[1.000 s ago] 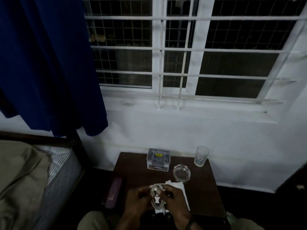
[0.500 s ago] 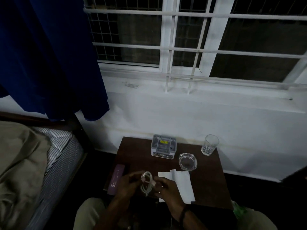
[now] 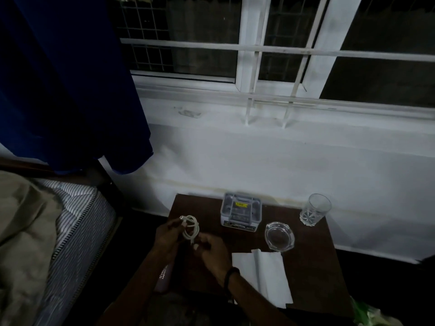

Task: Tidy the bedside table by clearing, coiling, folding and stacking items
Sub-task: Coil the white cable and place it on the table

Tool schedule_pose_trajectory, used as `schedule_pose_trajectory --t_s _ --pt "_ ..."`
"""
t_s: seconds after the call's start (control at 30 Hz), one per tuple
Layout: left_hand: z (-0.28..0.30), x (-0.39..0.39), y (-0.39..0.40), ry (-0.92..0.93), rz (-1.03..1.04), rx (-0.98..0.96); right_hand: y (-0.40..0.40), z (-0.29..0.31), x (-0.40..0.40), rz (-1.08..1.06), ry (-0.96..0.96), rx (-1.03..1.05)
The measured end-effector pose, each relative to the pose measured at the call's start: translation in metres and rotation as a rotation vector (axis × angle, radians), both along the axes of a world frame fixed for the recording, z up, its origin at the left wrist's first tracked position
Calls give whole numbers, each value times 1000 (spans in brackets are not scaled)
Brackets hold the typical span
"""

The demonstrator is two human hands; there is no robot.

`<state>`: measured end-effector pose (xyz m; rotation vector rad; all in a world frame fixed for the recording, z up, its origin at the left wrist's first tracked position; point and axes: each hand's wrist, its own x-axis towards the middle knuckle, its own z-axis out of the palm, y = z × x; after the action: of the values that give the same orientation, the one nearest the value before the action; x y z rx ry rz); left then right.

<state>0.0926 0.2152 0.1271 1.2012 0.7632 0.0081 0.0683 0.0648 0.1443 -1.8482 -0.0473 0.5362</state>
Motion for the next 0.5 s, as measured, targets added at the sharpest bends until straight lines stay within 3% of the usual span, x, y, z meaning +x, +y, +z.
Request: schedule_pose_trajectory --t_s 0.27,0.5 --pt "-34 40 17 49 -19 66 31 -35 32 0 -37 -67" --pt "-59 61 33 183 -155 573 43 -57 51 43 -1 -58"
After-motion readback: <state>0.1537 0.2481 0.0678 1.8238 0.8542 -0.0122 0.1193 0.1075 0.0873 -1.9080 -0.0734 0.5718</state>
